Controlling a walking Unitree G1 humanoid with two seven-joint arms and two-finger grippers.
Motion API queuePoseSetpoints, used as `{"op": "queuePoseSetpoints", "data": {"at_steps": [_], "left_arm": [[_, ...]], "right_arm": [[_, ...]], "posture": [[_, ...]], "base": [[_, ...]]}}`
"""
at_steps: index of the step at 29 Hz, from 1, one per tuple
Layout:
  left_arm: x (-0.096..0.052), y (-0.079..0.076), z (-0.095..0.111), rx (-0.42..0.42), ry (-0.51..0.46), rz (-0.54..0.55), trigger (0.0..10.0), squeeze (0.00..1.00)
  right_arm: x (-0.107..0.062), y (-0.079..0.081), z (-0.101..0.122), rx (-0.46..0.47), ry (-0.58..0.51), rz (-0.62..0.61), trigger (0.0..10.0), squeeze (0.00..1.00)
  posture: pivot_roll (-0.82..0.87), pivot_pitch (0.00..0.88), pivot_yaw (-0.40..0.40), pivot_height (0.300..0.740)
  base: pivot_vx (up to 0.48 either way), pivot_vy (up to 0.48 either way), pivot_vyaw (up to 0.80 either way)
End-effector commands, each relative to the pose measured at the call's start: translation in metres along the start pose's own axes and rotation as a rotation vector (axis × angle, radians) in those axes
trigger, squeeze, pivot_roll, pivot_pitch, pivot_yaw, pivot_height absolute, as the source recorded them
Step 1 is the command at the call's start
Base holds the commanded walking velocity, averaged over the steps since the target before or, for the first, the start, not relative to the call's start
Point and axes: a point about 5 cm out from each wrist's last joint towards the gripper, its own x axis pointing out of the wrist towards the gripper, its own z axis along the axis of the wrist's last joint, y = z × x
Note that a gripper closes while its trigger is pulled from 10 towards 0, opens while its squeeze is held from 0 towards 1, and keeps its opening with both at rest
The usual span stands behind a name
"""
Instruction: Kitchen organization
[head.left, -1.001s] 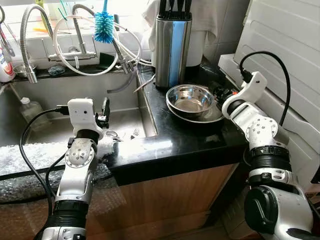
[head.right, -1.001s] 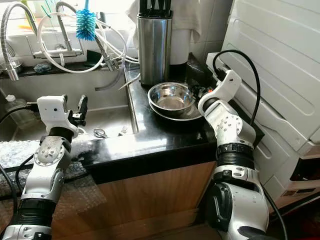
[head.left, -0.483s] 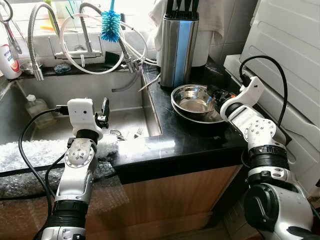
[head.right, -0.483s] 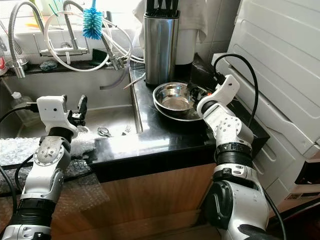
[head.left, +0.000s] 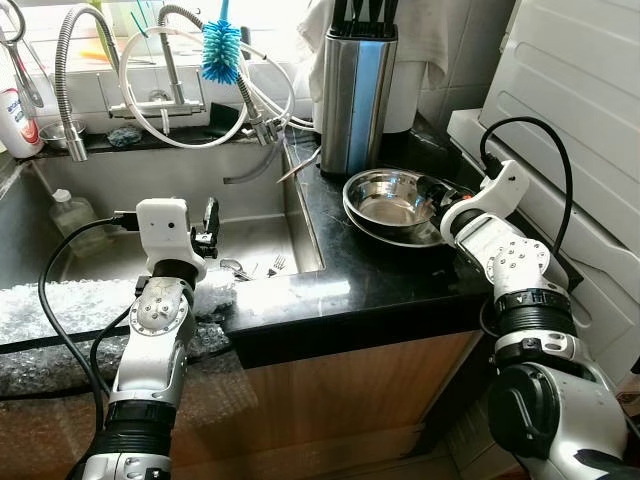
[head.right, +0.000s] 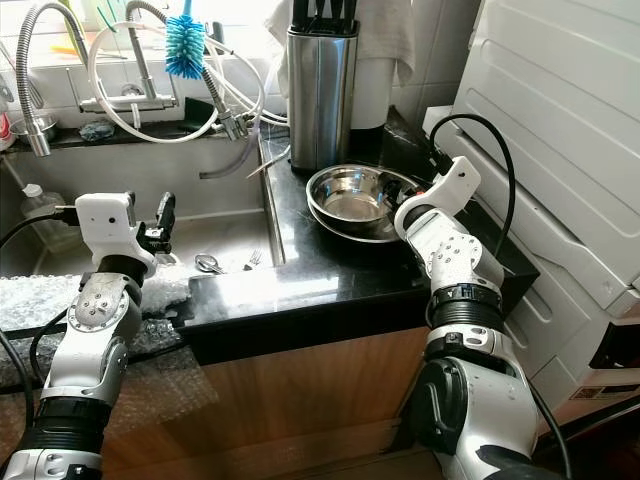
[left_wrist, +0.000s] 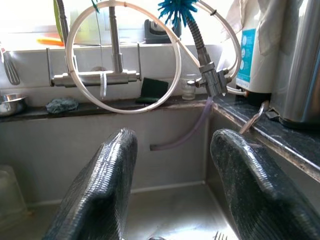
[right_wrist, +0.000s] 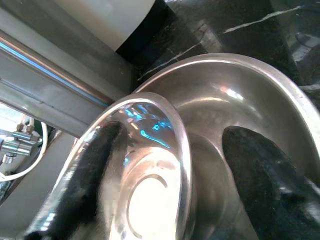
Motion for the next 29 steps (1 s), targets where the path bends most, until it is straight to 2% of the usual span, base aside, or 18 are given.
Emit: {"op": "queuePoseSetpoints", "data": {"at_steps": [1,2,3,6,8,9,18,22,24,29], "left_arm": [[0.003,-0.001,0.000,0.028,0.012,-0.011,10.0,0.00],[0.003,-0.001,-0.001,0.028,0.015,-0.010,10.0,0.00],[0.003,-0.001,-0.002,0.031,0.022,-0.012,10.0,0.00],[0.003,-0.002,-0.003,0.030,0.030,-0.016,10.0,0.00],[0.003,-0.002,-0.003,0.027,0.030,-0.017,10.0,0.00],[0.003,-0.002,-0.003,0.027,0.031,-0.017,10.0,0.00],[0.004,-0.003,-0.005,0.025,0.038,-0.022,10.0,0.00],[0.005,-0.004,-0.005,0.022,0.042,-0.024,10.0,0.00],[0.005,-0.006,-0.006,0.020,0.044,-0.027,10.0,0.00],[0.005,-0.006,-0.006,0.017,0.045,-0.028,10.0,0.00]], "right_arm": [[0.001,0.000,0.000,-0.009,0.021,-0.013,0.2,0.00],[0.001,0.000,0.000,-0.013,0.024,-0.013,0.5,0.00],[0.001,0.000,-0.001,-0.018,0.027,-0.013,0.0,0.00],[0.001,0.001,0.000,-0.028,0.033,-0.012,0.2,0.00],[0.001,0.001,0.001,-0.041,0.035,-0.011,5.4,0.00],[0.001,0.001,0.001,-0.045,0.037,-0.012,9.8,0.00],[0.000,0.000,0.003,-0.091,0.064,-0.028,10.0,0.00],[0.000,0.001,0.008,-0.147,0.066,-0.045,10.0,0.00],[0.000,0.000,0.013,-0.207,0.057,-0.057,10.0,0.00],[0.000,-0.001,0.019,-0.237,0.047,-0.062,10.0,0.00]], "posture": [[-0.15,0.000,-0.034,0.740],[-0.15,0.000,-0.035,0.740],[-0.15,0.000,-0.034,0.740],[-0.15,0.000,-0.035,0.740],[-0.15,0.000,-0.035,0.740],[-0.15,0.000,-0.035,0.740],[-0.16,0.000,-0.039,0.740],[-0.16,0.000,-0.041,0.740],[-0.17,0.000,-0.044,0.740],[-0.17,0.000,-0.047,0.740]], "base": [[0.000,0.000,0.00],[0.000,0.000,0.00],[0.000,0.000,0.00],[0.000,0.000,0.00],[0.000,0.000,0.00],[0.000,0.000,0.00],[0.000,0.000,0.00],[0.000,0.000,0.00],[0.000,0.000,0.00],[0.000,0.000,0.00]]}}
